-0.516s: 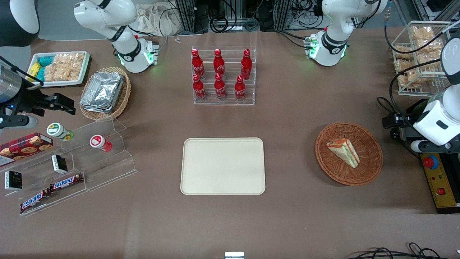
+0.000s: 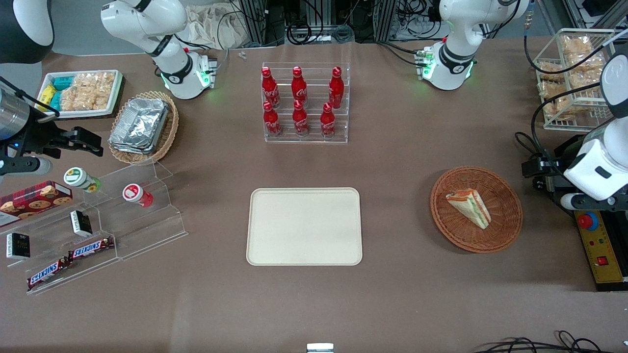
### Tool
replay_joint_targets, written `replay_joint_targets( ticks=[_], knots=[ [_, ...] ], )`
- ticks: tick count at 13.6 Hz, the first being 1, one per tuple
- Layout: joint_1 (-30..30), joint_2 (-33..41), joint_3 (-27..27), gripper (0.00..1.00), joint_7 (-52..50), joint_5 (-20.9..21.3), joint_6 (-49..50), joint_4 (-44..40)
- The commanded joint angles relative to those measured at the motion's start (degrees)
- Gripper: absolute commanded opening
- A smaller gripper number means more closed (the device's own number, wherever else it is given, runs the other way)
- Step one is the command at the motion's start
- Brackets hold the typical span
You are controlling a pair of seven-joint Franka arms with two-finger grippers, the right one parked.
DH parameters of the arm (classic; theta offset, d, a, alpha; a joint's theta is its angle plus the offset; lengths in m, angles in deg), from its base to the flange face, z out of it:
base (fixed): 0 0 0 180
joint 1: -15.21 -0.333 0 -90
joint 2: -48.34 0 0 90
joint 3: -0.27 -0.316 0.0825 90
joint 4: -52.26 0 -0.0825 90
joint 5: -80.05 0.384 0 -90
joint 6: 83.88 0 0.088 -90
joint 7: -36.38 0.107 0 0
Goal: Place sandwich from basket to tray
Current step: 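Move the left gripper over the sandwich in the wicker basket, then lower the left gripper and close it on the wrapped sandwich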
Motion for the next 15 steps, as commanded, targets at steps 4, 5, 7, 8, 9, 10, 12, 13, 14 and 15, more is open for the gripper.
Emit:
replay_joint_targets(
  ticks=[4,5,7,8,9,10,12,13,14,15],
  knots=[
    [-0.4,0.6,-0.3,0.99,-0.8,-2.3,-2.2,10.0],
    [-0.3,0.7,-0.3,0.99,-1.7,-3.0,-4.9,12.6],
    [0.1,0.8,-0.1,0.99,-10.1,-3.1,-12.3,16.7],
    [0.2,0.7,0.0,0.99,-14.5,-3.1,-15.1,18.5],
    [0.2,0.4,0.0,0.99,-17.7,-3.2,-16.3,19.6],
    [0.3,-0.6,0.0,0.99,-19.9,-3.2,-16.5,20.0],
    [0.2,-1.7,0.0,0.99,-25.2,-3.7,-20.7,22.5],
    [0.1,-2.3,0.0,0.99,-28.5,-4.6,-24.1,24.0],
    [0.2,-3.3,0.0,0.99,-31.7,-4.7,-27.2,25.6],
    [0.2,-4.4,0.0,0.99,-34.6,-4.7,-30.0,26.9]
  ],
)
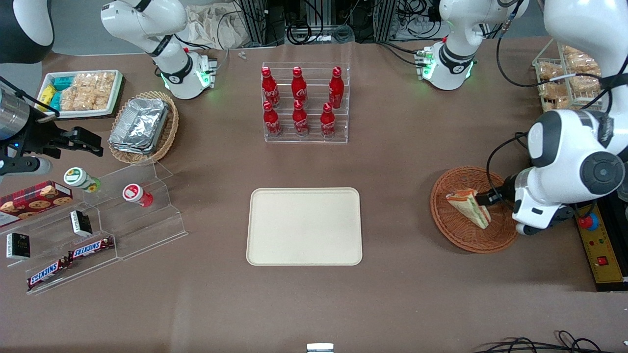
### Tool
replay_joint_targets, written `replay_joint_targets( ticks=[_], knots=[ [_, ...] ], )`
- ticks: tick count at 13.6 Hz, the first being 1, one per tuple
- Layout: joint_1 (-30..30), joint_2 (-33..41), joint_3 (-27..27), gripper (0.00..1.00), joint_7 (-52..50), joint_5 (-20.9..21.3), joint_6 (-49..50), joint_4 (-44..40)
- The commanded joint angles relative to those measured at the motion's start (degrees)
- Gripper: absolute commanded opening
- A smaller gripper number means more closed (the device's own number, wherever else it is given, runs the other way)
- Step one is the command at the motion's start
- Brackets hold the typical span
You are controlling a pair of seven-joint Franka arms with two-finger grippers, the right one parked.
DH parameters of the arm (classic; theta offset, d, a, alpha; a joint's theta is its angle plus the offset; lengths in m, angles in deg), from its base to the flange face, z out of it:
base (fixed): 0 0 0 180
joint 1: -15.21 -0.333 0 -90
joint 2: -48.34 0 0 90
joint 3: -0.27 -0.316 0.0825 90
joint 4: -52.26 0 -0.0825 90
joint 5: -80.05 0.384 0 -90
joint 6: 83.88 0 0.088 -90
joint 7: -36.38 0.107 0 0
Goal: Place sandwich from basket to tray
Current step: 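Lower the left gripper and close it on the wrapped sandwich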
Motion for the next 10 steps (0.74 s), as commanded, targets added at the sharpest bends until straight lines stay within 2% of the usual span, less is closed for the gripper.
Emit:
replay_joint_targets(
  ticks=[1,4,6,8,9,10],
  knots=[
    [0.2,-1.6,-0.2,0.99,-7.5,-0.9,-7.4,4.6],
    [0.0,-3.5,-0.2,0.99,-12.5,-0.8,-14.6,8.7],
    [-0.1,-5.1,-0.2,0.98,-12.7,-0.6,-15.5,9.4],
    [-0.2,-5.2,-0.3,0.95,-12.9,-0.4,-18.3,11.3],
    [-0.2,-5.2,-0.3,0.84,-13.0,-0.4,-18.8,11.8],
    [-0.2,-5.2,-0.3,0.63,-13.0,-0.4,-18.9,11.8]
  ],
)
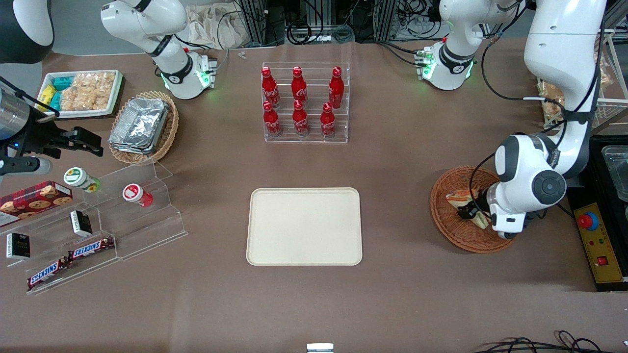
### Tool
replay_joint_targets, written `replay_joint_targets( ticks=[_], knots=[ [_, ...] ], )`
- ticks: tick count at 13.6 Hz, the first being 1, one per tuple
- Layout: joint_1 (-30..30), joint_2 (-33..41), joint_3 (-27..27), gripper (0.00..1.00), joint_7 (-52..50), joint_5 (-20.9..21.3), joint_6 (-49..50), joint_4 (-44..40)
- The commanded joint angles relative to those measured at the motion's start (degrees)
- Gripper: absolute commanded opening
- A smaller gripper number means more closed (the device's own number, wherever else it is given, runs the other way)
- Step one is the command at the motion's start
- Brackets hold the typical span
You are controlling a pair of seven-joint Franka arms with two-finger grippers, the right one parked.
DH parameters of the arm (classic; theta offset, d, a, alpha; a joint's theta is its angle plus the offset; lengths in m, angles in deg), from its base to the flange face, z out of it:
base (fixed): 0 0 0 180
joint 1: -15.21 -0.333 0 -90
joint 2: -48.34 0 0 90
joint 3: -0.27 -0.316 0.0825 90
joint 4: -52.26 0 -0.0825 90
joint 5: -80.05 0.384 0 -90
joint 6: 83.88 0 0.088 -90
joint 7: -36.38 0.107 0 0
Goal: Place sandwich from basket to tray
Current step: 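Lower the left gripper and close it on the wrapped sandwich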
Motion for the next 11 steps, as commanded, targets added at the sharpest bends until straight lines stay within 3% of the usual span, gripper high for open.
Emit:
replay_joint_targets(
  ticks=[1,3,6,11],
  knots=[
    [-0.1,1.4,0.0,0.38,-0.9,0.0,-1.3,1.7],
    [0.0,2.0,0.0,0.00,-0.8,0.3,0.1,1.3],
    [0.3,5.1,0.0,0.00,-0.9,0.3,9.5,-2.8],
    [0.9,10.7,0.7,0.00,0.2,1.1,28.6,-17.3]
  ],
)
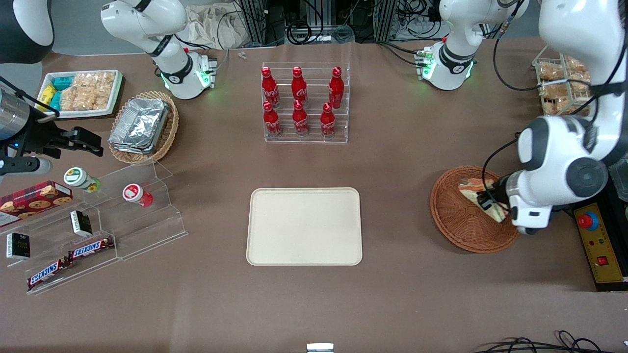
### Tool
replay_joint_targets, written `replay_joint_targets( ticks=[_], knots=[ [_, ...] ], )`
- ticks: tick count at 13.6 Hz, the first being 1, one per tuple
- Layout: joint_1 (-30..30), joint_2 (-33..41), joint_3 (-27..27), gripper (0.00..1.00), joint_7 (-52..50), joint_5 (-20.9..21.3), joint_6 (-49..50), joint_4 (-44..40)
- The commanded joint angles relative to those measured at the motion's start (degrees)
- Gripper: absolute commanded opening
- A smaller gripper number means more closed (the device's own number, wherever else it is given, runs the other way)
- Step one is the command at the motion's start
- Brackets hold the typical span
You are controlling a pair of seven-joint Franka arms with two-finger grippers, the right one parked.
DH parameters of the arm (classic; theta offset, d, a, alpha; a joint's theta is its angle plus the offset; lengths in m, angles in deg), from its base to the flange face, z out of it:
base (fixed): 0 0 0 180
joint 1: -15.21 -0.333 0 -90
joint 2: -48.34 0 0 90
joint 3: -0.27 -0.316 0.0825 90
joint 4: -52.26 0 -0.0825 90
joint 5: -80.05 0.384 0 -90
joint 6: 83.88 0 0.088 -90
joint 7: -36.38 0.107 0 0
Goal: Place sandwich from basket to tray
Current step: 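Lift the sandwich and carry it over the cream tray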
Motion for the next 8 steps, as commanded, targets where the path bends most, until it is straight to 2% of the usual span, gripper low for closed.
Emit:
replay_joint_targets(
  ticks=[1,4,6,8],
  knots=[
    [0.6,1.9,0.9,0.00,0.4,0.9,9.6,-8.8],
    [0.6,1.0,3.9,0.00,3.6,0.1,15.5,-17.2],
    [0.6,-0.5,8.8,0.00,6.8,0.1,14.9,-19.1],
    [0.7,-2.7,15.0,0.00,14.3,0.7,11.0,-19.1]
  ],
)
